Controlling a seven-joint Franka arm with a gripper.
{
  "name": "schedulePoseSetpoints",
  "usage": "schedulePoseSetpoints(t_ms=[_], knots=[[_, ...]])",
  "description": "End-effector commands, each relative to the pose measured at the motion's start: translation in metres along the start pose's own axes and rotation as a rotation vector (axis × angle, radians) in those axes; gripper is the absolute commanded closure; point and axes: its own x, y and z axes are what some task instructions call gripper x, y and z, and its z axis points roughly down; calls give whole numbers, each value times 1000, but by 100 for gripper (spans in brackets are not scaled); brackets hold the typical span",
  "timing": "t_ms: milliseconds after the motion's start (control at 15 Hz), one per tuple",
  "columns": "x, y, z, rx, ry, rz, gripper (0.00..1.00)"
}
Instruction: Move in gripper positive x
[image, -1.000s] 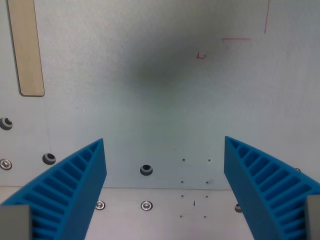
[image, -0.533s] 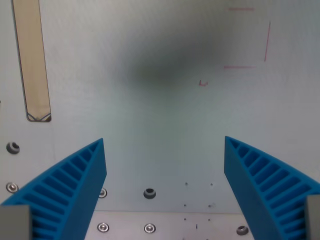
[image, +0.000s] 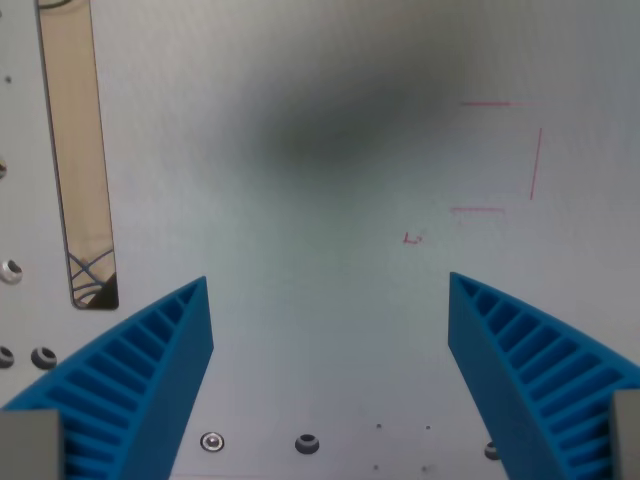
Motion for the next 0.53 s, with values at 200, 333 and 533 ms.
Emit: schedulePoseSetpoints(t_ms=[200, 333, 533], knots=[[27, 3, -3, -12, -34, 2, 0], [37, 3, -2, -12, -34, 2, 0], [52, 3, -2, -12, -34, 2, 0]])
